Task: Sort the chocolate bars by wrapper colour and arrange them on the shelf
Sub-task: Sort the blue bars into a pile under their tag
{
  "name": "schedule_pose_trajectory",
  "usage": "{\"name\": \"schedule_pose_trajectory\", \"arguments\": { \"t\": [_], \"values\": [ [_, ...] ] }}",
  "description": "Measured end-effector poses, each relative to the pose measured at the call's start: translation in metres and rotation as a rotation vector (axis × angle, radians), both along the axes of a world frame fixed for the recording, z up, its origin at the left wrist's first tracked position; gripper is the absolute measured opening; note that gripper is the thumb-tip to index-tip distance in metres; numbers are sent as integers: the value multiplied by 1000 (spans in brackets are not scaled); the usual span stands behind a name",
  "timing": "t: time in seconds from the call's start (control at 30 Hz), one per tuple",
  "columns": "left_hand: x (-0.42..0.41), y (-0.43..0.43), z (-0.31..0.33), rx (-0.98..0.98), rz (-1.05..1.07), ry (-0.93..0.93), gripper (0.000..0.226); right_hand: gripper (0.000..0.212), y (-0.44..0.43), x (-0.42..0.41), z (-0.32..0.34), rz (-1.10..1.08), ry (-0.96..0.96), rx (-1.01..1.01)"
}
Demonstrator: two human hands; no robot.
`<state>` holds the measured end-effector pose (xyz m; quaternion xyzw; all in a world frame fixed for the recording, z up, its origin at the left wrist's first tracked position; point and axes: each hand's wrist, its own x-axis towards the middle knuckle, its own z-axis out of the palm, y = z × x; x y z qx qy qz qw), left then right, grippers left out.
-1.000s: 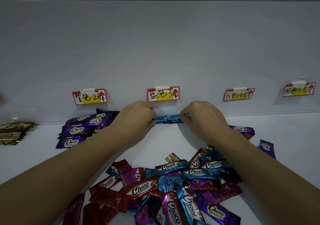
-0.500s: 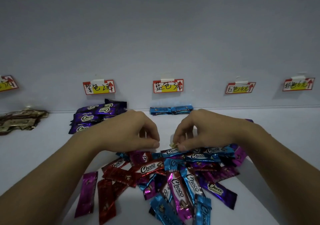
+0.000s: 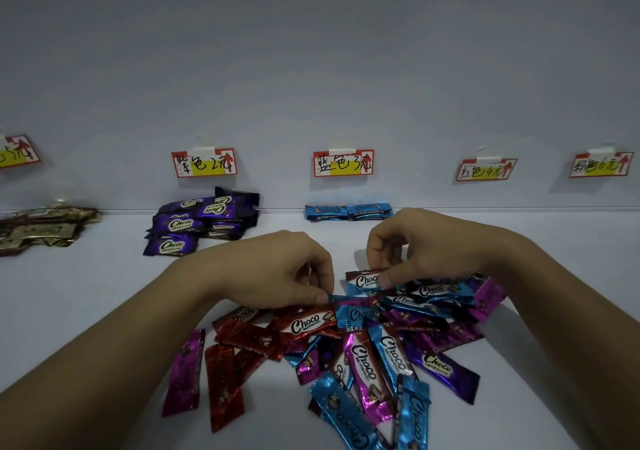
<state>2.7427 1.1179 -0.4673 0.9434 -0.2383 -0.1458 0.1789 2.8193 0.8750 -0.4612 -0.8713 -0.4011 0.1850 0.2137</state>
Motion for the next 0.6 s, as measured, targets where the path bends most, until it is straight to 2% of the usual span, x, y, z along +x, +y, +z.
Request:
{"name": "schedule_pose_trajectory", "arguments": {
  "t": [0.1, 0.37, 0.6],
  "values": [
    [-1, -1, 1, -20, 8, 42, 24, 14, -3, 2, 2, -15, 27, 64],
    [-1, 0, 1, -258, 45, 49, 3, 13, -5, 2, 5, -24, 86, 176],
    [1, 7, 2, -386, 139, 18, 6, 17, -15, 6, 13, -102, 112, 281]
  ]
}}
